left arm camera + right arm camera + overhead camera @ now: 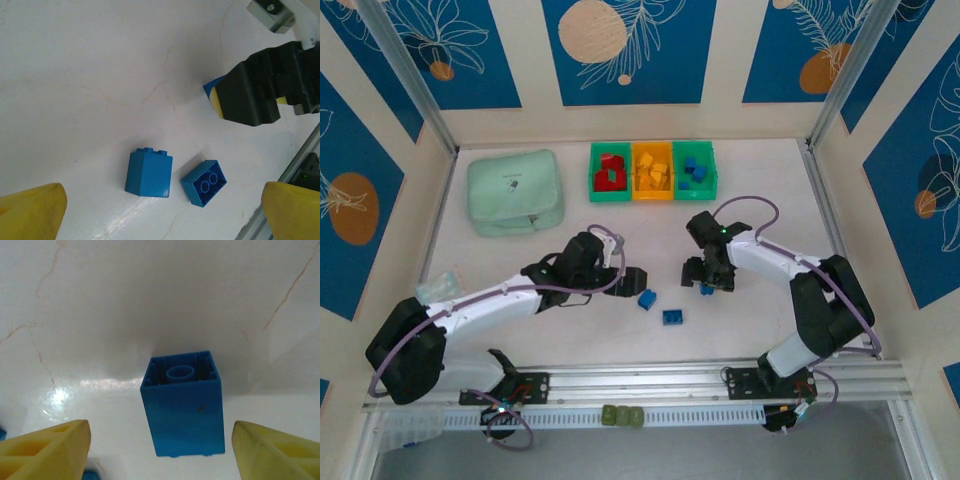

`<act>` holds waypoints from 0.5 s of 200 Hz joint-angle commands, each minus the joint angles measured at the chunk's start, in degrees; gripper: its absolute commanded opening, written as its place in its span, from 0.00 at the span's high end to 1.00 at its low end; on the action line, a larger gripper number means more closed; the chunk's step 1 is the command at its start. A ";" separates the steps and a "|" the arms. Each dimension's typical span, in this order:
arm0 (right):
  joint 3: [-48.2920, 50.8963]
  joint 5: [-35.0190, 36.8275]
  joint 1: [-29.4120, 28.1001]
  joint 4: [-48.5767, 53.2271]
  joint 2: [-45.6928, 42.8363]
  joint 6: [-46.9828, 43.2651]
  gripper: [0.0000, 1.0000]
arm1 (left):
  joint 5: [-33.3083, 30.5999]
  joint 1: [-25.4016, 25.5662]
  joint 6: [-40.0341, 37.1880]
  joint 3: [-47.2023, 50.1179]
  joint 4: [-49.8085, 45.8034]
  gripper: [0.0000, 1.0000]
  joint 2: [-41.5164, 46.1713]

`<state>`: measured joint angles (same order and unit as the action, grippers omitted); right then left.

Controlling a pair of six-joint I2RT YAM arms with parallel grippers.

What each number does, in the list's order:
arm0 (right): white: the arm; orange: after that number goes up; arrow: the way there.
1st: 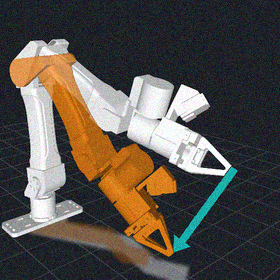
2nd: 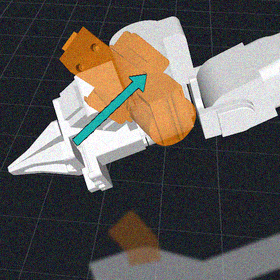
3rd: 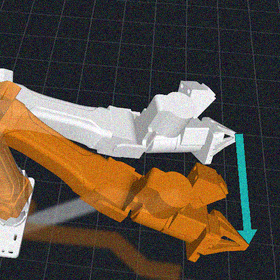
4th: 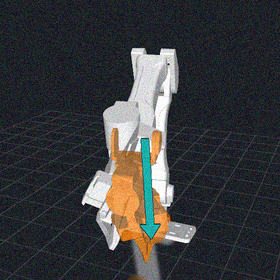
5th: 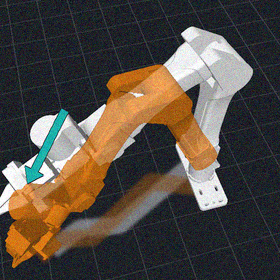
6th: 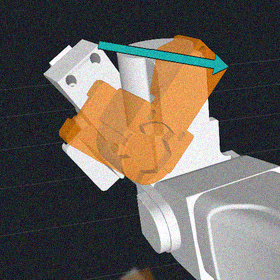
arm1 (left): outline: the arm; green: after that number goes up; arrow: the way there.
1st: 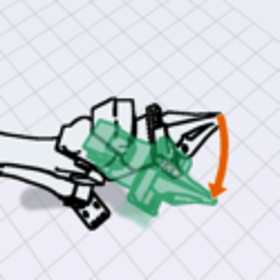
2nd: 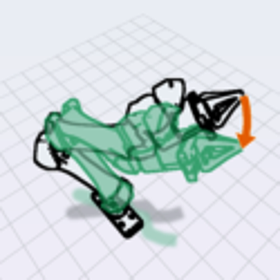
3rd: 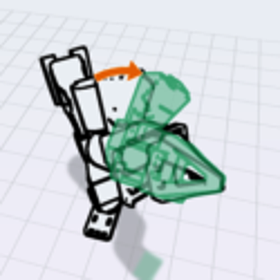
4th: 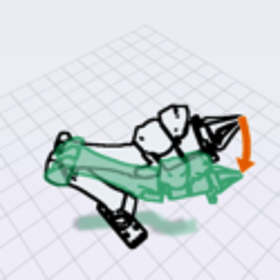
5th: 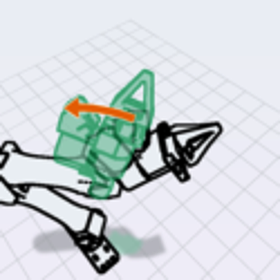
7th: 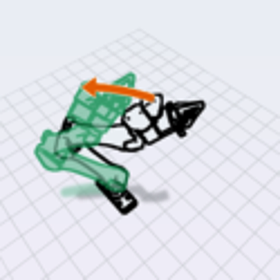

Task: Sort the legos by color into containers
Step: Pick up the lego from the center of the table.

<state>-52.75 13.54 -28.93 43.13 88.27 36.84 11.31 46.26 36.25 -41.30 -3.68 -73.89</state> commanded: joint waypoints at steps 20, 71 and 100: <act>0.12 2.01 0.23 -2.26 2.46 -0.62 0.36 | -1.89 0.98 -1.58 -0.60 1.22 0.01 -1.11; 0.19 2.94 0.29 -3.08 3.13 -1.65 0.49 | -2.59 1.00 -2.88 -1.74 -0.40 0.01 -1.46; -0.18 3.15 0.45 -2.97 2.16 -2.55 0.58 | -3.30 0.96 -3.96 -2.33 -1.07 0.01 -1.18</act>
<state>-52.75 16.14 -28.80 39.90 91.11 34.92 9.47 46.70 34.48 -41.71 -3.90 -74.85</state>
